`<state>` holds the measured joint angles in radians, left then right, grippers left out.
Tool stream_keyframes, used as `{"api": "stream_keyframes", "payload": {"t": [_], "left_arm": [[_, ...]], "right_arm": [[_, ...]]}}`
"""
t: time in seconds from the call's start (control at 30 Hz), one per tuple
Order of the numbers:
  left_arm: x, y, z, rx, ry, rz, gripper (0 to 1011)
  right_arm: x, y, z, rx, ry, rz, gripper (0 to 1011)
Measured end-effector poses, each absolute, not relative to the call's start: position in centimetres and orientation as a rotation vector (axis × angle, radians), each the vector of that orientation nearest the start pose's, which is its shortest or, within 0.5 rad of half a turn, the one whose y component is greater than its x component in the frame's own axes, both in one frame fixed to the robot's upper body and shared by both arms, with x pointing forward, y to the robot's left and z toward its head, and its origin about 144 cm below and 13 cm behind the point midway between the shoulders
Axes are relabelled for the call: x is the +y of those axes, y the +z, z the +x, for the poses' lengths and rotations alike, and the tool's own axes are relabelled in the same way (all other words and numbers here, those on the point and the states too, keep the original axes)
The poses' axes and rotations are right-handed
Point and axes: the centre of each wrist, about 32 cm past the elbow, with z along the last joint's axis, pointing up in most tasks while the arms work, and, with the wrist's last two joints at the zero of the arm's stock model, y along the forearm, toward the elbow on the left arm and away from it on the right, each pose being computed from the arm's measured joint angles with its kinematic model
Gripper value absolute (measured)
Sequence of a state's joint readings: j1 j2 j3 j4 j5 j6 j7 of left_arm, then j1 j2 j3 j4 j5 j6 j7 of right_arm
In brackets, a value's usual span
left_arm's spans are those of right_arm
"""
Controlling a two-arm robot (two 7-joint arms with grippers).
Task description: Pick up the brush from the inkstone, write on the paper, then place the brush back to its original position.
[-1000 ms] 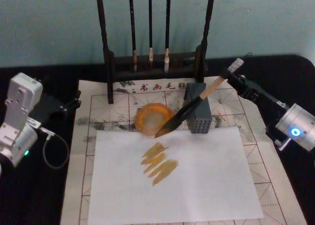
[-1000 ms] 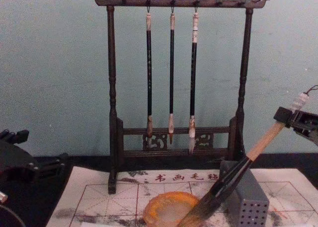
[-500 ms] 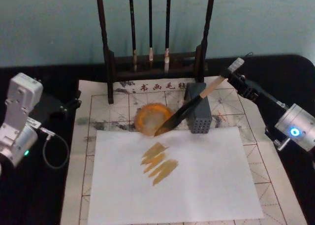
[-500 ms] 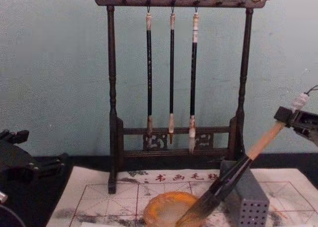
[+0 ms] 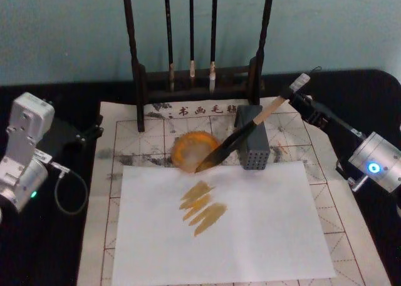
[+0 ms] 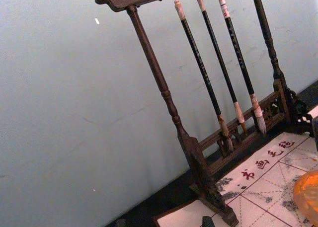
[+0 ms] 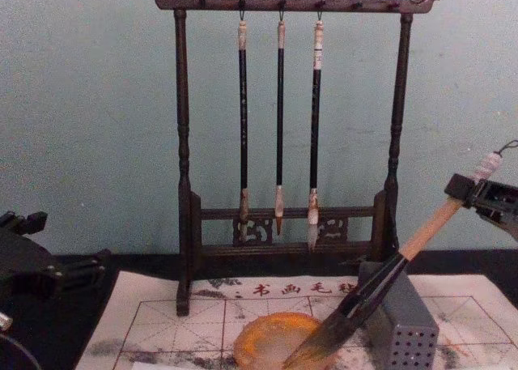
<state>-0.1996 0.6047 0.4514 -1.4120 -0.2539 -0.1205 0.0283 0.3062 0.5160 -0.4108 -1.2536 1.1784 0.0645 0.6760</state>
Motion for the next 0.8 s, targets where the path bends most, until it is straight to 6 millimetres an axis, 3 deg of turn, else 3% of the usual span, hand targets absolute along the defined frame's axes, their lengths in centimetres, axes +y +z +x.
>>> {"api": "stream_keyframes", "payload": {"t": [0.8], "left_arm": [[31.0, 114.0, 48.9, -0.285, 1.248, 0.304, 1001]], "right_arm": [[-30.1, 112.8, 52.7, 0.583, -0.753, 0.476, 175]]}}
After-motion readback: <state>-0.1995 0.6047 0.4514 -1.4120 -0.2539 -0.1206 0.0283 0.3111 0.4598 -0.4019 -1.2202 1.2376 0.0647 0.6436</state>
